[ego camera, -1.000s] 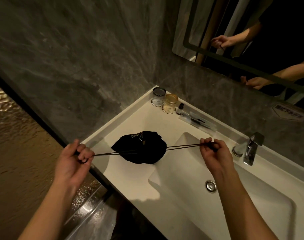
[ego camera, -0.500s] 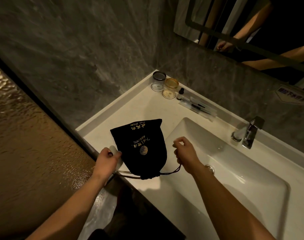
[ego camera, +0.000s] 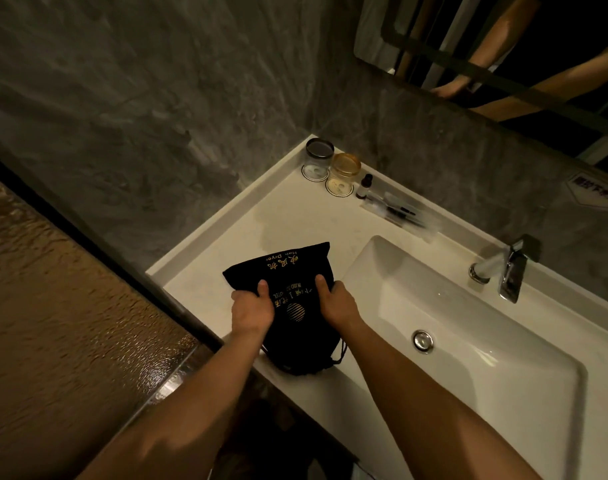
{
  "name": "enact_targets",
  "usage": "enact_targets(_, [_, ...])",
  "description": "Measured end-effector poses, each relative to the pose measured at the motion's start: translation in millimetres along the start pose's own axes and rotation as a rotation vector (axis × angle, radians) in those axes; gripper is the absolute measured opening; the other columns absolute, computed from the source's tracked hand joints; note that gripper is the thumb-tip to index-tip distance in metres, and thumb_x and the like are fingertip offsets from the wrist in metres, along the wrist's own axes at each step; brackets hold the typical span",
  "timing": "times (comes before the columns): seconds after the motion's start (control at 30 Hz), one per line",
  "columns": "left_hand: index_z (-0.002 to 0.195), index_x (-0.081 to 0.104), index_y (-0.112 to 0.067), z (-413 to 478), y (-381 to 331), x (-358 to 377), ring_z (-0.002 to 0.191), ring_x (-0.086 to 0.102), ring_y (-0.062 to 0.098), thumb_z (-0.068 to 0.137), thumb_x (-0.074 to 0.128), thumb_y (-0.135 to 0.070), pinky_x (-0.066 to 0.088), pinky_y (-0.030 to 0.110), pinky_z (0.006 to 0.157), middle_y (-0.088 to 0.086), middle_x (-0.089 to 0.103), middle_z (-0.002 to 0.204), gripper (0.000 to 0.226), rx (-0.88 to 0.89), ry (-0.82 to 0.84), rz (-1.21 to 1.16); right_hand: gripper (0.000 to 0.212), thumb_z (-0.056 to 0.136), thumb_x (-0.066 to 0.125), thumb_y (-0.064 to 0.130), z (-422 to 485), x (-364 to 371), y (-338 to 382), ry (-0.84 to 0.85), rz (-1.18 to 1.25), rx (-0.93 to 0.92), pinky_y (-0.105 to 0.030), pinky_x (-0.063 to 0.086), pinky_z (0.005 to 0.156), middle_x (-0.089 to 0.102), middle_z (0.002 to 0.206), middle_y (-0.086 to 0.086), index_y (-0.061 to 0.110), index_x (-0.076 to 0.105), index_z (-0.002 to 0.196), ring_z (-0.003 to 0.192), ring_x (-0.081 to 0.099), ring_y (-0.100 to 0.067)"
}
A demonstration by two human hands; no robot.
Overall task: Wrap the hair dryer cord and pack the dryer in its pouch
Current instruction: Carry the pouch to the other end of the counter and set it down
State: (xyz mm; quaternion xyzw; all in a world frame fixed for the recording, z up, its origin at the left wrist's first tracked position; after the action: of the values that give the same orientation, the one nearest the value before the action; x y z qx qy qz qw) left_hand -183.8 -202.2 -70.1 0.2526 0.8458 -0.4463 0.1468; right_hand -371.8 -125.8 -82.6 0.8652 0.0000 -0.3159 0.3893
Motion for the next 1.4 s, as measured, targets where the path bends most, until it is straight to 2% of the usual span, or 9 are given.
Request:
enact_targets(0.13, [0.129, 0.041, 0.007, 5.4, 7.2, 0.7, 0.111, 0.059, 0.044, 0.106, 0.035, -0.033, 0.043, 0.037, 0.080, 0.029, 0.061, 0.123, 0.046, 0.134, 0.018, 0.031, 0.048, 0.107, 0.028, 0.048, -3.7, 2.7, -0.5, -0.100, 0.018, -0.062, -0.035, 0.040, 0.076, 0.064, 0.103, -0.010, 0.008, 0.055, 0.109, 0.100, 0.063, -0.033])
enact_targets(0.23, [0.124, 0.044, -0.002, 3.7, 6.5, -0.4, 0.100, 0.061, 0.039, 0.107, 0.033, -0.033, 0.039, 0.034, 0.078, 0.022, 0.064, 0.115, 0.037, 0.236, 0.089, 0.008, 0.044, 0.108, 0.031, 0.043, -15.1, 4.5, -8.6, -0.176, 0.122, -0.073, -0.031, 0.039, 0.079, 0.061, 0.103, -0.002, 0.008, 0.058, 0.116, 0.095, 0.059, -0.022])
enact_targets(0.43, [0.149, 0.033, -0.009, 0.7, -7.1, 10.5, 0.123, 0.055, 0.034, 0.107, 0.036, -0.027, 0.035, 0.022, 0.089, 0.017, 0.056, 0.139, 0.046, 0.465, 0.244, 0.035, 0.038, 0.109, 0.036, 0.036, -50.7, 2.4, -36.9, -0.390, 0.316, -0.021, -0.024, 0.043, 0.081, 0.067, 0.111, -0.001, 0.010, 0.060, 0.122, 0.102, 0.062, -0.016])
enact_targets(0.53, [0.150, 0.033, -0.010, -10.1, -16.0, 24.7, 0.113, 0.061, 0.034, 0.106, 0.037, -0.025, 0.038, 0.022, 0.081, 0.016, 0.062, 0.131, 0.046, 0.554, 0.333, 0.089, 0.035, 0.109, 0.036, 0.034, -76.3, -9.8, -53.8, -0.510, 0.357, 0.008, -0.005, 0.040, 0.074, 0.065, 0.103, 0.006, 0.011, 0.060, 0.120, 0.093, 0.061, -0.005])
enact_targets(0.7, [0.148, 0.036, -0.011, -43.9, -30.3, 73.5, 0.101, 0.061, 0.017, 0.106, 0.037, -0.027, 0.039, 0.019, 0.079, -0.003, 0.060, 0.113, 0.045, 0.653, 0.515, 0.149, 0.034, 0.108, 0.035, 0.037, -120.2, -42.2, -93.4, -0.702, 0.438, 0.096, -0.014, 0.042, 0.073, 0.063, 0.097, 0.012, 0.014, 0.059, 0.115, 0.092, 0.060, 0.007])
enact_targets(0.87, [0.128, 0.050, -0.010, -109.3, -45.2, 129.5, 0.092, 0.061, 0.014, 0.106, 0.038, -0.026, 0.041, 0.018, 0.069, -0.012, 0.060, 0.100, 0.030, 0.776, 0.684, 0.184, 0.027, 0.109, 0.035, 0.034, -172.2, -85.6, -138.6, -0.870, 0.495, 0.168, -0.004, 0.042, 0.071, 0.062, 0.096, 0.011, 0.016, 0.056, 0.109, 0.086, 0.058, 0.017])
enact_targets(1.17, [0.123, 0.049, -0.013, -250.1, -46.1, 242.7, 0.078, 0.061, 0.009, 0.106, 0.038, -0.029, 0.042, 0.026, 0.072, -0.011, 0.061, 0.092, 0.026, 0.894, 0.922, 0.258, 0.032, 0.108, 0.034, 0.037, -265.1, -173.0, -245.2, -1.116, 0.524, 0.265, -0.003, 0.040, 0.073, 0.062, 0.101, 0.008, 0.016, 0.056, 0.116, 0.093, 0.057, 0.008])
enact_targets(1.3, [0.128, 0.050, -0.015, -317.9, -37.1, 299.7, 0.081, 0.060, 0.000, 0.106, 0.038, -0.031, 0.041, 0.021, 0.066, -0.022, 0.057, 0.092, 0.030, 0.924, 0.981, 0.250, 0.035, 0.108, 0.033, 0.039, -303.7, -223.4, -301.6, -1.153, 0.507, 0.281, -0.001, 0.039, 0.073, 0.059, 0.104, 0.013, 0.017, 0.055, 0.121, 0.093, 0.057, 0.002])
enact_targets(1.4, [0.131, 0.048, -0.013, -365.8, -28.8, 337.9, 0.082, 0.059, 0.006, 0.106, 0.036, -0.032, 0.038, 0.013, 0.065, -0.014, 0.060, 0.098, 0.034, 0.951, 0.979, 0.255, 0.040, 0.109, 0.033, 0.036, -324.9, -263.9, -345.5, -1.144, 0.487, 0.265, 0.002, 0.038, 0.071, 0.059, 0.109, 0.005, 0.009, 0.056, 0.127, 0.092, 0.055, 0.001])
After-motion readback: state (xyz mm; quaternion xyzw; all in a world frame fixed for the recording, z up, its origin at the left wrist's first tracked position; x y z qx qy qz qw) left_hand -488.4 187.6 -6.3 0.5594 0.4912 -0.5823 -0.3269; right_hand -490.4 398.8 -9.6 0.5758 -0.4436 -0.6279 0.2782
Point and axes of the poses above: each hand's wrist, its own z-axis towards the middle knuckle, its own x-axis out of the palm, y = z × x, the point moved 7 cm from there along z, towards the middle knuckle
